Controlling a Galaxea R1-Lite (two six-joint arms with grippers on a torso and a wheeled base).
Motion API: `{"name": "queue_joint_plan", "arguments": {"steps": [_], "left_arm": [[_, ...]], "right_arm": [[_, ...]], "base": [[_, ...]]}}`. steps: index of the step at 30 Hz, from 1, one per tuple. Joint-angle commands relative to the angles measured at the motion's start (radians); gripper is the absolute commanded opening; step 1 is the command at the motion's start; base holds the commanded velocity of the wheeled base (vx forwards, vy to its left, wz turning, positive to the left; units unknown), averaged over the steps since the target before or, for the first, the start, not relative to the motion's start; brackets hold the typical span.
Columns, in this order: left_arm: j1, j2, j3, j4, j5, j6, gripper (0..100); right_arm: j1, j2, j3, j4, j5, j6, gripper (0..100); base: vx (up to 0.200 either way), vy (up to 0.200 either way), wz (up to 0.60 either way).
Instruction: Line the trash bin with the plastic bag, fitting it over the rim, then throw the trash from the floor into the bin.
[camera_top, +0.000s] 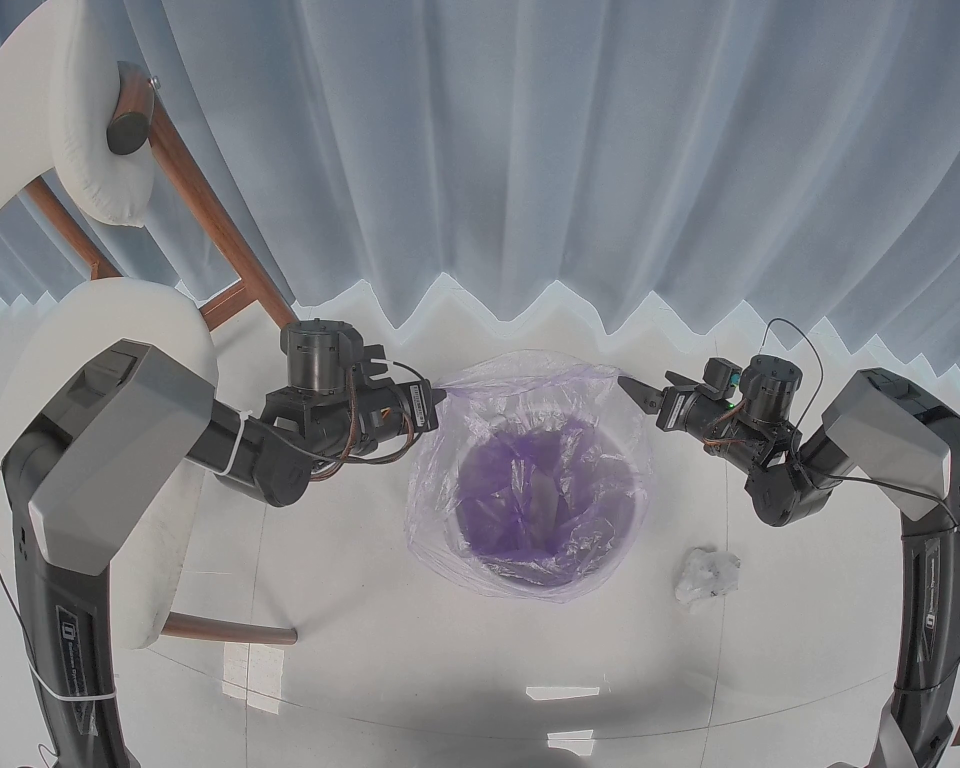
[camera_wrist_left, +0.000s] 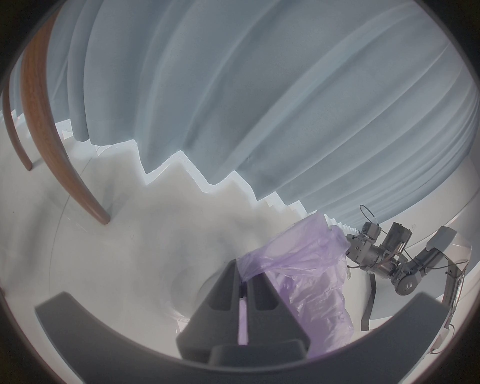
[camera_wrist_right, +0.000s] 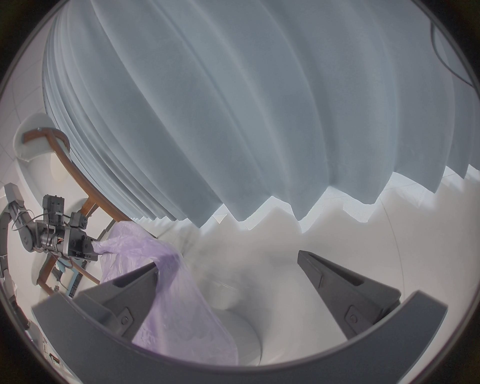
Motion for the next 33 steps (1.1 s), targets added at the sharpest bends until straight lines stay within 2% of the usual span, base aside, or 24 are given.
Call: {"name": "queue_joint_plan", "arguments": {"steps": [1, 9, 13, 22, 29, 33], "left_arm": [[-0.005, 0.067, -0.059, 0.013, 0.016, -0.005, 0], [-0.011, 0.147, -0.125, 0.027, 0.045, -0.011, 0], [-0.016, 0.156, -0.126, 0.042, 0.047, -0.072, 0], [-0.007, 0.168, -0.13, 0.062, 0.047, -0.115, 0], [-0.007, 0.179, -0.145, 0.072, 0.062, -0.267, 0], [-0.005, 0.217, -0.148, 0.078, 0.09, -0.29, 0]], "right_arm": [[-0.02, 0.032, 0.002, -0.006, 0.001, 0.0, 100], [-0.032, 0.074, 0.028, -0.039, 0.001, -0.008, 100], [-0.032, 0.089, 0.063, -0.074, 0.004, -0.011, 100], [-0.032, 0.112, 0.134, -0.146, 0.006, -0.023, 100], [-0.032, 0.129, 0.16, -0.187, 0.004, -0.023, 100], [-0.032, 0.132, 0.192, -0.201, 0.004, -0.023, 100]], "base": [[0.0, 0.0, 0.0], [0.0, 0.0, 0.0], [0.0, 0.0, 0.0], [0.0, 0.0, 0.0], [0.0, 0.0, 0.0], [0.0, 0.0, 0.0]]}}
